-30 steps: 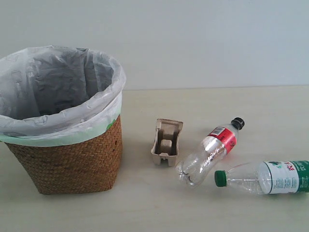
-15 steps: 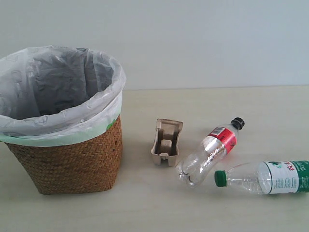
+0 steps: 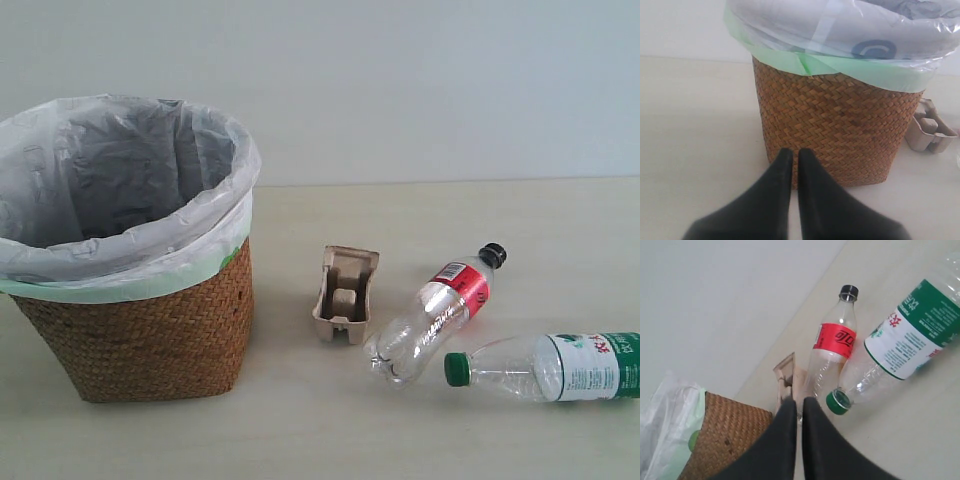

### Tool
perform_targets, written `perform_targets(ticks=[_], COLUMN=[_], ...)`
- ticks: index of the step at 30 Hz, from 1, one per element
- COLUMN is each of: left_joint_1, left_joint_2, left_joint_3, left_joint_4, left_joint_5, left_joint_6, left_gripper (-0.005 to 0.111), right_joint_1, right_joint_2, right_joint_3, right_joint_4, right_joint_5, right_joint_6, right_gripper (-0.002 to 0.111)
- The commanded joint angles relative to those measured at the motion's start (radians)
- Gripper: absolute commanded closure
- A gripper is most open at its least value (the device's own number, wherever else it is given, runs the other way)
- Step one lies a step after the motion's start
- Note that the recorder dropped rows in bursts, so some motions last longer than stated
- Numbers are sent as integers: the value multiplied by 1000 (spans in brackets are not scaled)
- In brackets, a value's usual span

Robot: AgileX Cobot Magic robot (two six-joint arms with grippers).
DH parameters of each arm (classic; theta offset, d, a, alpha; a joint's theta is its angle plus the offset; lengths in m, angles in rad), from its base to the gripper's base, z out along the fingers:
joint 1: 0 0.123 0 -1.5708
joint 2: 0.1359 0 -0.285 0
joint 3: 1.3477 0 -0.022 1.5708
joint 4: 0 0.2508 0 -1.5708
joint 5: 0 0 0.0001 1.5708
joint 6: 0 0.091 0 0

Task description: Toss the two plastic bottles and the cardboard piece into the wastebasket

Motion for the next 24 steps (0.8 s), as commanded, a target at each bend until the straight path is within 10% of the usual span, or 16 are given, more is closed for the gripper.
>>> perform_targets(ticks=[1, 9, 24], left_joint_1=[3, 3, 3], left_joint_2=[-3, -3, -3], left_joint_3=[3, 3, 3], left_joint_4=[-4, -4, -4], left_joint_5=[-2, -2, -2], left_joint_6=[-9, -9, -9], left_gripper=[103, 103, 103], right_joint_1=[-2, -1, -3], right_joint_2=[-5, 75, 952], right_joint_3=[0, -182, -1029], right_joint_4=[37, 31, -335], right_joint_5=[-123, -183, 779], right_joint_6=[7, -379, -1078], right_gripper=[108, 108, 108])
